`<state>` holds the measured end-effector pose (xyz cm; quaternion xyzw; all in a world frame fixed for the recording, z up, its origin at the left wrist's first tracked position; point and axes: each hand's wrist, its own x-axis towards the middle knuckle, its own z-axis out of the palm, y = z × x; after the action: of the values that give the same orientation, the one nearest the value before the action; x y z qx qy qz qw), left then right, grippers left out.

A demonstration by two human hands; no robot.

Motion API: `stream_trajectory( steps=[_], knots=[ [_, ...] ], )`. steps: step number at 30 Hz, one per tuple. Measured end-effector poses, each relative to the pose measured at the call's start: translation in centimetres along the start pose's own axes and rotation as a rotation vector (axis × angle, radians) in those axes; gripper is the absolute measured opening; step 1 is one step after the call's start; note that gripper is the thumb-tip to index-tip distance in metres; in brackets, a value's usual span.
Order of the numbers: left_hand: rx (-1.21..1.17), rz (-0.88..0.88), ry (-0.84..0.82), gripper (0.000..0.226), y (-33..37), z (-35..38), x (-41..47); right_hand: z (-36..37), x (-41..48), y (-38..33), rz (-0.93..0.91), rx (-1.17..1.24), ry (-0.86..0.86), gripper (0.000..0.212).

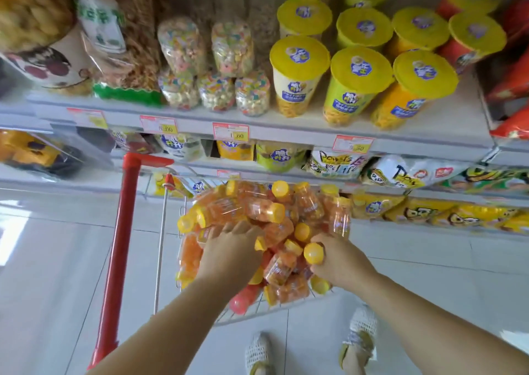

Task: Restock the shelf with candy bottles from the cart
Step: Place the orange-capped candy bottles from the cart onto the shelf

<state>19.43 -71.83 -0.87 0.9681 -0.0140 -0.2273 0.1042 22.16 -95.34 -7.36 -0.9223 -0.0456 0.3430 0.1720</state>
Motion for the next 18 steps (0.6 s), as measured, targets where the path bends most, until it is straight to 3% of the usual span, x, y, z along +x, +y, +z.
stream_trajectory(
  steps=[5, 8, 11, 15, 18],
  knots=[
    [0.15, 0.035, 0.073, 0.047, 1.5, 2.7, 0.7, 1.0, -0.1, 0.9, -0.055, 0.009, 0.105, 0.035],
    [0.134, 0.049, 0.106, 0.042, 2.2, 3.0, 0.4, -1.2, -0.8, 1.1, -0.067, 0.218, 0.039, 0.034],
    [-0.057, 0.111, 0.139, 0.034, 3.4, 2.0, -0.3, -4.8, -2.5, 1.0, -0.09, 0.42, -0.017, 0.031],
    [-0.577, 0.209, -0.031, 0.047, 7.7, -2.7, -1.5, -11.4, -6.0, -0.2, -0.148, 0.576, 0.059, 0.031],
    [-0.683, 0.259, 0.084, 0.059, 11.4, -7.8, -2.4, -17.6, -9.0, -1.3, -0.2, 0.646, 0.176, 0.038]
  ],
)
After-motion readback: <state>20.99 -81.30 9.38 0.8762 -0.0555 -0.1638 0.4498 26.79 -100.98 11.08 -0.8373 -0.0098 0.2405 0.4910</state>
